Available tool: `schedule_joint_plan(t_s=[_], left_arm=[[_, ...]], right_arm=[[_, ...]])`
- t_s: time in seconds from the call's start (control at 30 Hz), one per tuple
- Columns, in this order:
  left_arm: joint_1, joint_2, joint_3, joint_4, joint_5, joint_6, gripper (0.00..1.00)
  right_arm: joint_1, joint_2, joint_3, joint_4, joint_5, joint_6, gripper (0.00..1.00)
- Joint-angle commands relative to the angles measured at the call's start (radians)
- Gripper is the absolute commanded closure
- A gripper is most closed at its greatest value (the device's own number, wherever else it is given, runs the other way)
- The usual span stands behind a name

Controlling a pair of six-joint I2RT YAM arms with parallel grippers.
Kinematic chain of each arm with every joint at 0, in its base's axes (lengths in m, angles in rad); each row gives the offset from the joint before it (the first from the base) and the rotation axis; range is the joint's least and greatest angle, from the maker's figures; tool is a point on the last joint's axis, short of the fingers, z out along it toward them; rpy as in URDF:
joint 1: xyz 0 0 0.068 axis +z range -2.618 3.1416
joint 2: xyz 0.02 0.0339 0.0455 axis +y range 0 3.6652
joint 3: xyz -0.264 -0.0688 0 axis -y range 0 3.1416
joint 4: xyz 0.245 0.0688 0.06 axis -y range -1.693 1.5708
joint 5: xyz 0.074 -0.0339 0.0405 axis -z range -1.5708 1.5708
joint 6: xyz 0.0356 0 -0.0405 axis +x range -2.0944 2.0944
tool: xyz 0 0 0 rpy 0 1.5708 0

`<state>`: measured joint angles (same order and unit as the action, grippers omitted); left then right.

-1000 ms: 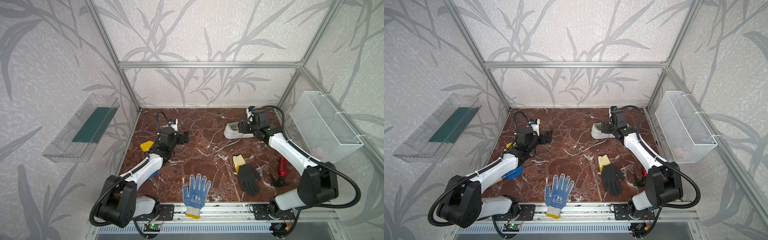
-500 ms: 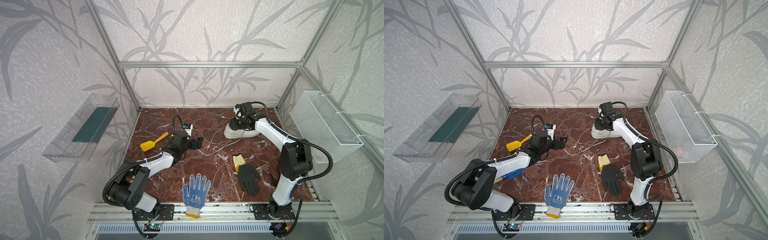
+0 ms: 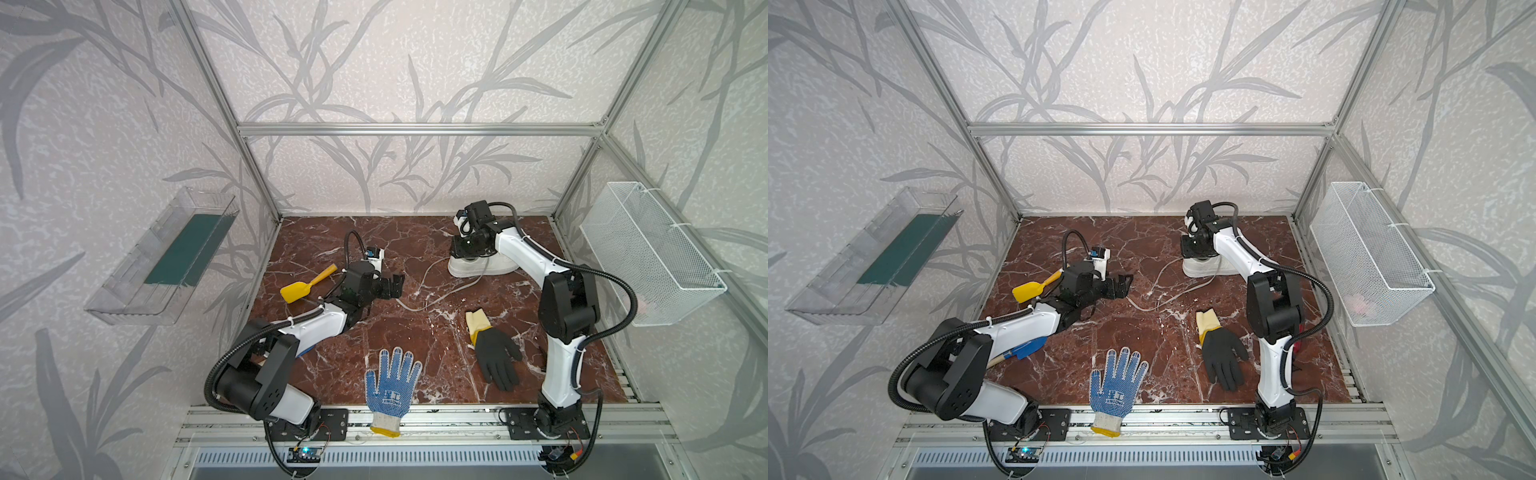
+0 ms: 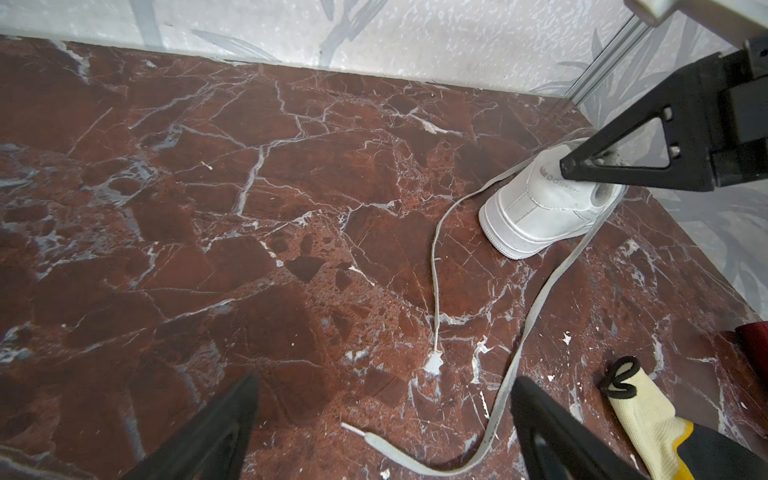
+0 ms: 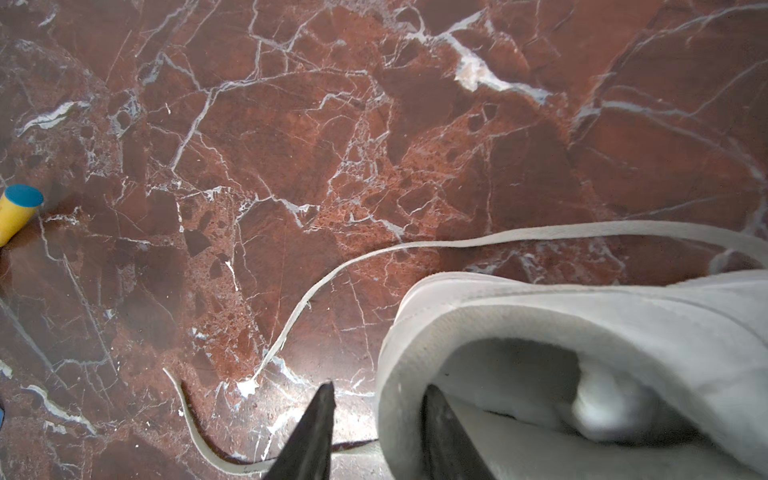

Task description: Tie the shoes

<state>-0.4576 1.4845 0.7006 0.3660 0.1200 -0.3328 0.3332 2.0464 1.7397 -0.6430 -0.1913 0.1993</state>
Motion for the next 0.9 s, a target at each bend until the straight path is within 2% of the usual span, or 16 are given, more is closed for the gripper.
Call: schedule_joint_plan(t_s=[0.0,0.17,0.27,0.4,0.6,0.87], left_arm=[[-0.005,-0.04,0.014,-0.028,-0.032,-0.002,0.03],[-0.005,-0.073,0.004,-0.05,-0.061,0.007,0.03],[-0.006,-0.098,-0.009,-0.058,-0.078,0.015,0.03],[-0.003,-0.127,-0.024,-0.077,-0.106,0.029,0.03],[-0.003,-0.168,-0.034,-0.119,-0.138,0.057,0.02],[0.001,-0.225,-0.048,-0.176,-0.173,0.084,0.01]], right_arm=[[0.012,0.036,0.053,-0.054,-0.031,-0.032,0.67],[0.035,0.084,0.116,-0.104,-0.041,-0.087,0.75],[0.054,0.091,0.136,-0.13,-0.086,-0.137,0.8],[0.088,0.09,0.139,-0.153,-0.172,-0.22,0.81],[0.141,0.097,0.131,-0.211,-0.328,-0.278,0.81],[0.205,0.056,0.06,-0.311,-0.399,-0.356,0.81]])
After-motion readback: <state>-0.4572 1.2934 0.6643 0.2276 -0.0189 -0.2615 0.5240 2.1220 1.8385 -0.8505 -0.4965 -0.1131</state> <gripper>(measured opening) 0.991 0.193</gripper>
